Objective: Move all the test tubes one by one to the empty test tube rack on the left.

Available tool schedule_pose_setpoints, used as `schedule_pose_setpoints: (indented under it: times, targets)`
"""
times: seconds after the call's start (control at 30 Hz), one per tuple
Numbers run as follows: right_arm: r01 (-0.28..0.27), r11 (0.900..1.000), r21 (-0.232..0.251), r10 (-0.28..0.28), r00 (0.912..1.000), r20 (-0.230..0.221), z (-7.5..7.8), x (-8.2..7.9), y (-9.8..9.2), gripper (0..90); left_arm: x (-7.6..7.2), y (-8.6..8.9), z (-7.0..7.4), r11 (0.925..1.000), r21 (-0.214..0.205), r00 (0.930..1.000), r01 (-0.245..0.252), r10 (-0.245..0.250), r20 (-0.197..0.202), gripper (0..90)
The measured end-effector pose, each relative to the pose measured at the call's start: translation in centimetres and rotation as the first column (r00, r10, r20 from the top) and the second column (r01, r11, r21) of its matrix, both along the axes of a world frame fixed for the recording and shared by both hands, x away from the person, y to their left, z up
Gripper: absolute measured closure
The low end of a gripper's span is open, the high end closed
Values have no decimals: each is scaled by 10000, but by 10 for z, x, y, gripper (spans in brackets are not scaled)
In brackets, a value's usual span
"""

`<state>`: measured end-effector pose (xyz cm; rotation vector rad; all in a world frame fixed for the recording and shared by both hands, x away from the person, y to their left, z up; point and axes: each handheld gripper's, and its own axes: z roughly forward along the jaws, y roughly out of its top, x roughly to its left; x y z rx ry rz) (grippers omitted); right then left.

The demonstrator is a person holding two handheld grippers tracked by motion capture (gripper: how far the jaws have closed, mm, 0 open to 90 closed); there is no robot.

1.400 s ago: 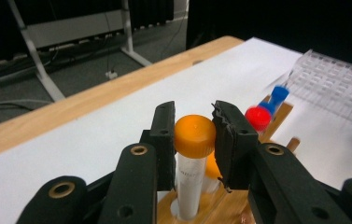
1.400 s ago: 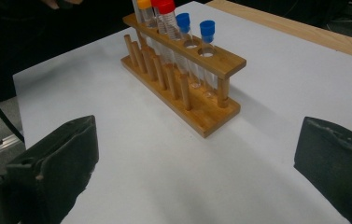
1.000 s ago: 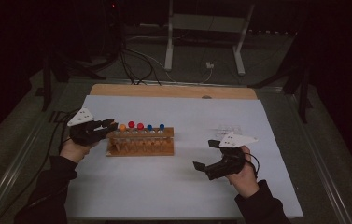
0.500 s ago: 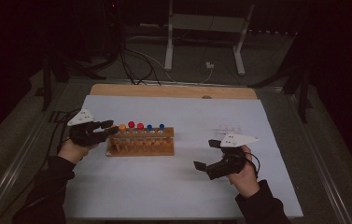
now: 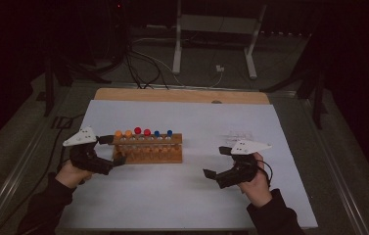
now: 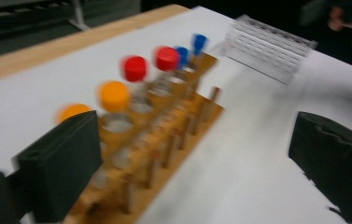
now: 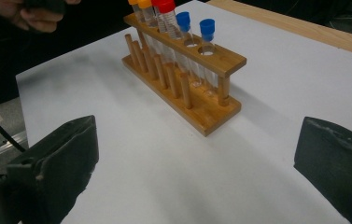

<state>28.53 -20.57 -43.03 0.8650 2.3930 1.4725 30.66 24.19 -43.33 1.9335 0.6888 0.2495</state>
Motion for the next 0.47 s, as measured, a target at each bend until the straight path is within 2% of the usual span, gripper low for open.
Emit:
schedule_pose_setpoints:
  times: [0.1, 0.13, 0.3, 0.33, 0.4, 0.47]
  targets:
    - [2, 10000, -15, -2, 10000, 15, 0, 0, 0, 0, -9, -4, -5, 9998, -136, 9999, 127, -127, 33, 9]
    - [9, 10000, -14, -9, 10000, 18, 0, 0, 0, 0, -12, -5, -8, 9993, -306, 9997, 227, -227, 4, 9]
    - [13, 10000, -61, -12, 10000, 38, -1, 0, 0, 0, -26, -11, -22, 9985, -425, 9993, 346, -352, -146, 5]
    - [13, 10000, -78, -12, 10000, 32, -1, 0, 0, 0, -30, -13, -26, 9985, -418, 9994, 345, -348, -59, 5]
    - [13, 10000, -74, -13, 10000, 10, -2, 0, 0, 0, -34, -17, -32, 9973, -562, 9986, 469, -482, -207, 5]
    - [15, 10000, -93, -14, 10000, 15, -2, 0, 0, 0, -37, -22, -40, 9977, -434, 9981, 515, -529, -314, 5]
